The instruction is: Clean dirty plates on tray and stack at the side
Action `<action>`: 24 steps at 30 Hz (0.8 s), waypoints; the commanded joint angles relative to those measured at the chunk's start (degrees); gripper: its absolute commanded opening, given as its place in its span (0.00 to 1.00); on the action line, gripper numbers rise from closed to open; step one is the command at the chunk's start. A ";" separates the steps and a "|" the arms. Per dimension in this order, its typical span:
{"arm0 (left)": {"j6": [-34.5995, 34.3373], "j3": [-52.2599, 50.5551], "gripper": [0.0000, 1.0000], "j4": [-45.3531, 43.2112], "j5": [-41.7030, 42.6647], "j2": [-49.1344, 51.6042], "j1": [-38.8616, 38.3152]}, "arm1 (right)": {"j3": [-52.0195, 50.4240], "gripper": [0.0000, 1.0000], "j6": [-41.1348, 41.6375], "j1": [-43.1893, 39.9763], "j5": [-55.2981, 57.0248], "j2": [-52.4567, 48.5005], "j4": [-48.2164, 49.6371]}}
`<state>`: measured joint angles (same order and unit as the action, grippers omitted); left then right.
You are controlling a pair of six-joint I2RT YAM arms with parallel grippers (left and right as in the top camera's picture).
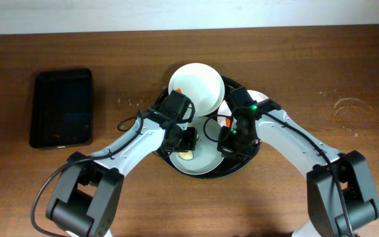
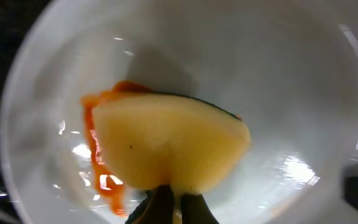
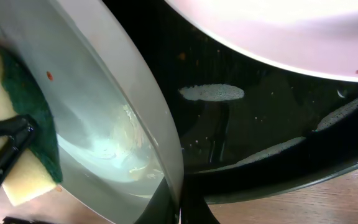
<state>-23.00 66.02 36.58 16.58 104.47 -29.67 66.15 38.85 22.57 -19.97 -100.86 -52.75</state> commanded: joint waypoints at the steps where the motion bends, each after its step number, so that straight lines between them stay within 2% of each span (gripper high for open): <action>1: -2.19 0.74 0.00 -0.33 4.90 1.14 -0.28 | 1.53 0.04 -0.48 0.68 -2.49 1.90 -0.02; 8: -5.95 0.63 0.00 0.44 4.96 8.15 1.42 | 1.55 0.04 -0.48 0.68 -2.51 1.95 -0.63; 14: -7.56 0.68 0.00 1.31 4.42 8.98 5.84 | 1.62 0.04 -0.48 0.66 -2.47 2.19 -0.61; 19: -6.88 1.95 0.00 6.08 0.52 8.96 6.75 | 1.70 0.04 -0.50 0.66 -2.19 2.64 -0.63; 24: -2.91 8.13 0.00 13.97 -9.68 8.87 6.14 | 1.64 0.04 -0.50 0.68 0.52 2.62 -1.73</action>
<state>-28.91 71.29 47.22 19.68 111.24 -23.59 66.57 38.74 22.98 -21.52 -99.90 -54.06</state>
